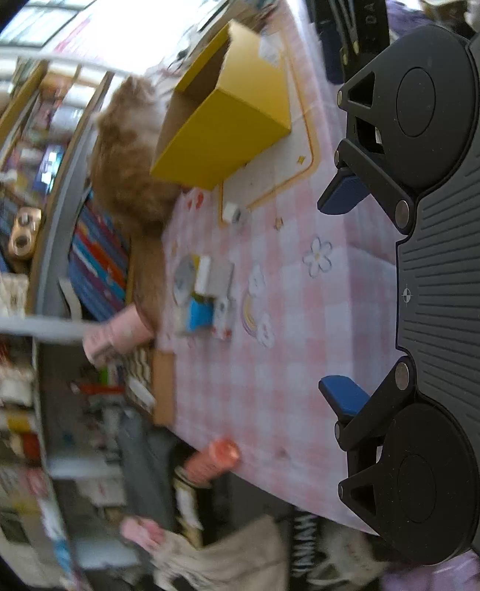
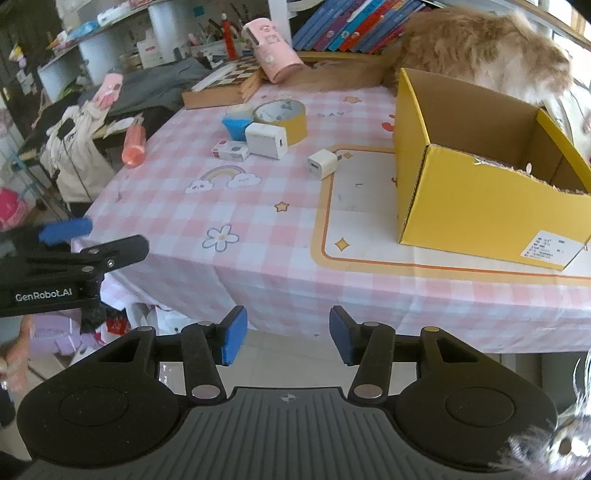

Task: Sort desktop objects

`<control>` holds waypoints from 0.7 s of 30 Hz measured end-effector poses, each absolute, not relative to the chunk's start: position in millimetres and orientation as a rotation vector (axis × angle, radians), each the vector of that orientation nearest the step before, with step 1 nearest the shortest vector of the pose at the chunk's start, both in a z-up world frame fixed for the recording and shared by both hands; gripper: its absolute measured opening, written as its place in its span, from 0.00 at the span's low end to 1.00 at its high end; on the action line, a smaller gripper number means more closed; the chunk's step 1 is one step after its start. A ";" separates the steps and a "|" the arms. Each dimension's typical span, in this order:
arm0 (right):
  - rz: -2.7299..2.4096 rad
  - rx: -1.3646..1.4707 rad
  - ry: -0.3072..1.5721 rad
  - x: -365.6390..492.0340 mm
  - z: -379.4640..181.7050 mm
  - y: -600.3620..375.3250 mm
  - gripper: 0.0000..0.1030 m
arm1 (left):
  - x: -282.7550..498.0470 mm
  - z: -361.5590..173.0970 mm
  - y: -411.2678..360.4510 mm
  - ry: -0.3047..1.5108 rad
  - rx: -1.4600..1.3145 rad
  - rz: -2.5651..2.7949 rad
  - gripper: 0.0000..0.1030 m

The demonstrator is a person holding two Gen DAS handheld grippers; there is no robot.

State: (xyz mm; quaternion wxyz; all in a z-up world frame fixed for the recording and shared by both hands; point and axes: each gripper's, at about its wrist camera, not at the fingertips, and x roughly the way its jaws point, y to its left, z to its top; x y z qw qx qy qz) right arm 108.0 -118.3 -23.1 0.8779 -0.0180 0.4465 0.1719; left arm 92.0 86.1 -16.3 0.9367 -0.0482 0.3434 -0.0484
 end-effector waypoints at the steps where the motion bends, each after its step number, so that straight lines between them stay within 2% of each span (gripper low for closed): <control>1: 0.358 -0.033 0.932 108.0 -23.7 -118.2 0.46 | 92.1 -17.2 90.4 0.707 -0.113 -0.080 0.93; 10: 0.382 -0.105 0.918 112.6 -16.4 -113.1 0.46 | 96.2 -12.6 118.5 0.665 -0.102 0.009 0.93; 21: 0.403 -0.147 0.872 118.6 -9.2 -97.2 0.48 | 111.5 1.7 111.2 0.611 0.003 -0.063 0.93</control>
